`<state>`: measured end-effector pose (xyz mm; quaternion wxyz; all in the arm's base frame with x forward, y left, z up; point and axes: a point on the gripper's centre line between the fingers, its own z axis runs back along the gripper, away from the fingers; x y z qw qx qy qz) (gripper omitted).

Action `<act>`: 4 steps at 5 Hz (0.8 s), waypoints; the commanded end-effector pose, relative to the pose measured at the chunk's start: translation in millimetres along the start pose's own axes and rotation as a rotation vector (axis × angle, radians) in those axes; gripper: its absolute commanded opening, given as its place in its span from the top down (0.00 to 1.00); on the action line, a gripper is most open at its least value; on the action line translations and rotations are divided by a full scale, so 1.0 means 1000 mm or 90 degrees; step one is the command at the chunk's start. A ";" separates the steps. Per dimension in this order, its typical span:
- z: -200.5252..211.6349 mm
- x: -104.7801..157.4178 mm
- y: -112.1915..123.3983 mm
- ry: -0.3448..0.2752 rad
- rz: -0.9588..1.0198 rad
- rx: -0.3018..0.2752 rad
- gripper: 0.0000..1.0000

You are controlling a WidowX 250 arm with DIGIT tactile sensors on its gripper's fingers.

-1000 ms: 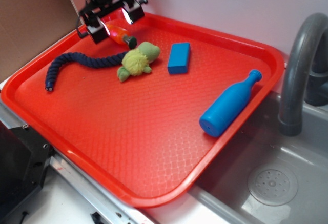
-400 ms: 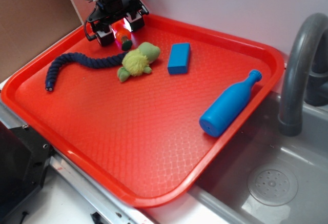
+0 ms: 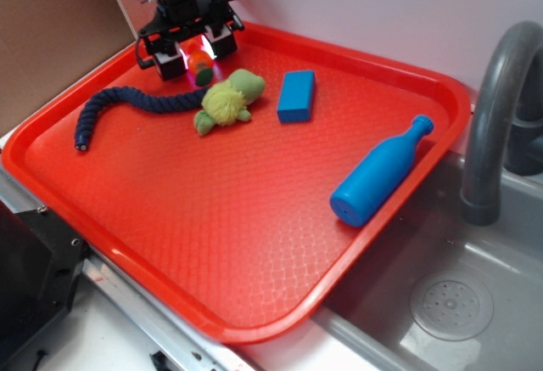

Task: Grab the carrot.

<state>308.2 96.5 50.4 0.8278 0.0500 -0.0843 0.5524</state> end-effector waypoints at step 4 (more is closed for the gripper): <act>0.209 -0.074 0.064 0.081 -0.329 -0.245 1.00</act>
